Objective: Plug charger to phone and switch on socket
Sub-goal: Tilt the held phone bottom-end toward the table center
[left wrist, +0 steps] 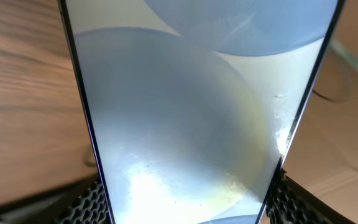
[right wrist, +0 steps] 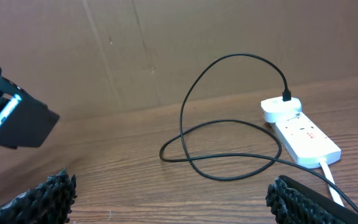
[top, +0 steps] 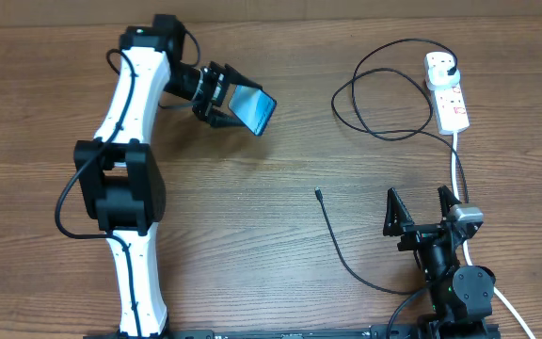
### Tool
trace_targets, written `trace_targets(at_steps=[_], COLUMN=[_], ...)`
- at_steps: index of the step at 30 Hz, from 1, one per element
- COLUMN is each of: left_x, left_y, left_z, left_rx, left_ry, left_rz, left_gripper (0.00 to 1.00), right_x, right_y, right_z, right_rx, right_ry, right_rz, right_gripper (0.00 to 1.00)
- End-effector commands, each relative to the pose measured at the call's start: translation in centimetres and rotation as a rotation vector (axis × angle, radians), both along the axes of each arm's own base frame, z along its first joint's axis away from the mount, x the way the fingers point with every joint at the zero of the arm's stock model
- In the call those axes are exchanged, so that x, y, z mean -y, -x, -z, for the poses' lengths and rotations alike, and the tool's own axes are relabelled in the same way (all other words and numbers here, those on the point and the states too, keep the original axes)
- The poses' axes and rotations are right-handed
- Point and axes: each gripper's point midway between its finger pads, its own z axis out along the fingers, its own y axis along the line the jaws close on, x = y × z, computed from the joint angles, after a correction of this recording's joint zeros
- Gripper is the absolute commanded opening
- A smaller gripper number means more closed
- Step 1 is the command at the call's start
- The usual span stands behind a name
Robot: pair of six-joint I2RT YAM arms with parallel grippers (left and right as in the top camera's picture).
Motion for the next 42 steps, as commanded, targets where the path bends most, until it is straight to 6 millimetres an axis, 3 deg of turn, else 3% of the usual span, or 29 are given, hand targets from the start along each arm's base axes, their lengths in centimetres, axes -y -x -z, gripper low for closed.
trace_targets(at_steps=[1,8,21,29,38,42], left_x=[-0.5,-0.5,-1.0,0.8,-1.5,-1.6], left_y=[0.0,0.7,1.4,2.4,2.7,2.8], left_z=[1.9,4.2,6.0,5.5,5.4,5.2], left_rx=[0.070,0.108,0.191,0.179,0.196,0.206], left_ry=[-0.207,-0.444,-0.779,-0.646,-0.656,-0.660], left_rz=[0.056,0.129,0.233,0.287,0.369,0.390], left_gripper=[0.68,0.67,0.68,0.66,0.65,0.65], right_x=[-0.2,-0.2,-0.2,-0.2,-0.2,-0.2], right_y=[0.0,0.0,0.0,0.0,0.0,0.0], right_z=[0.1,0.1,0.1,0.1,0.1,0.1], right_rx=[0.007,0.007,0.007,0.007,0.007,0.007], right_ry=[0.000,0.000,0.000,0.000,0.000,0.000], right_rz=[-0.011,-0.011,-0.011,-0.011,-0.011,-0.011], right_gripper=[1.00,1.00,1.00,1.00,1.00,1.00])
